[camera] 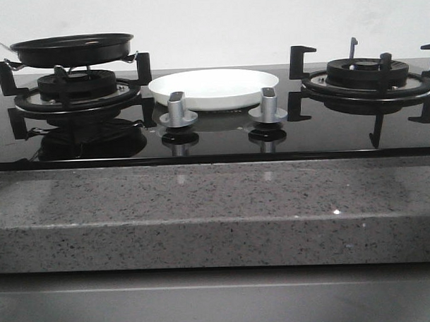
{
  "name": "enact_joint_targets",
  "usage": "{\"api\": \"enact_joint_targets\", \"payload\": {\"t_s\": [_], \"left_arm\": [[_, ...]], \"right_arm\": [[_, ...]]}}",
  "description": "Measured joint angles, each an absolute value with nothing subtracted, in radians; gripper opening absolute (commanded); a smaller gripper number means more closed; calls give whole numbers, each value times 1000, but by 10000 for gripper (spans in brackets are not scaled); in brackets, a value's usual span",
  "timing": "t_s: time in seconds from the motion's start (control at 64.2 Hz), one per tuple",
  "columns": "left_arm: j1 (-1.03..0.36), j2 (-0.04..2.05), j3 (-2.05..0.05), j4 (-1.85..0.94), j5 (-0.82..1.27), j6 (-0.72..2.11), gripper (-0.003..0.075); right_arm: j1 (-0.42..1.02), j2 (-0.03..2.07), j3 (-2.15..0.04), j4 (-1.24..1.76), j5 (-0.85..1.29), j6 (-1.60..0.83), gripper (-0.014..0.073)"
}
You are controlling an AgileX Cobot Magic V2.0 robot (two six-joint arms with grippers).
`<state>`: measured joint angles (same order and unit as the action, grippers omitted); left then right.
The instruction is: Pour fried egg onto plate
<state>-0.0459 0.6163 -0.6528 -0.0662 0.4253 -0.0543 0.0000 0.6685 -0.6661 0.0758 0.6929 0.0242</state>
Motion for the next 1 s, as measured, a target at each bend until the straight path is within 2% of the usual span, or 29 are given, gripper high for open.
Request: {"api": "enact_joint_targets", "payload": {"t_s": [0.249,0.545,0.794,0.997], "left_arm": [[-46,616,-653,-66,421,-54,545],[-46,616,-653,-66,418,-54,545],[-46,616,-653,-66,418,-54,545],[-46,616,-653,-66,418,-54,545]], "right_arm": [[90,826,-813,276,727,-164,579],[236,1119,-1016,319,732,-194,575],[246,1379,-1236,332,797,-194,432],[246,1573,-1431,364,870,-194,427]]}}
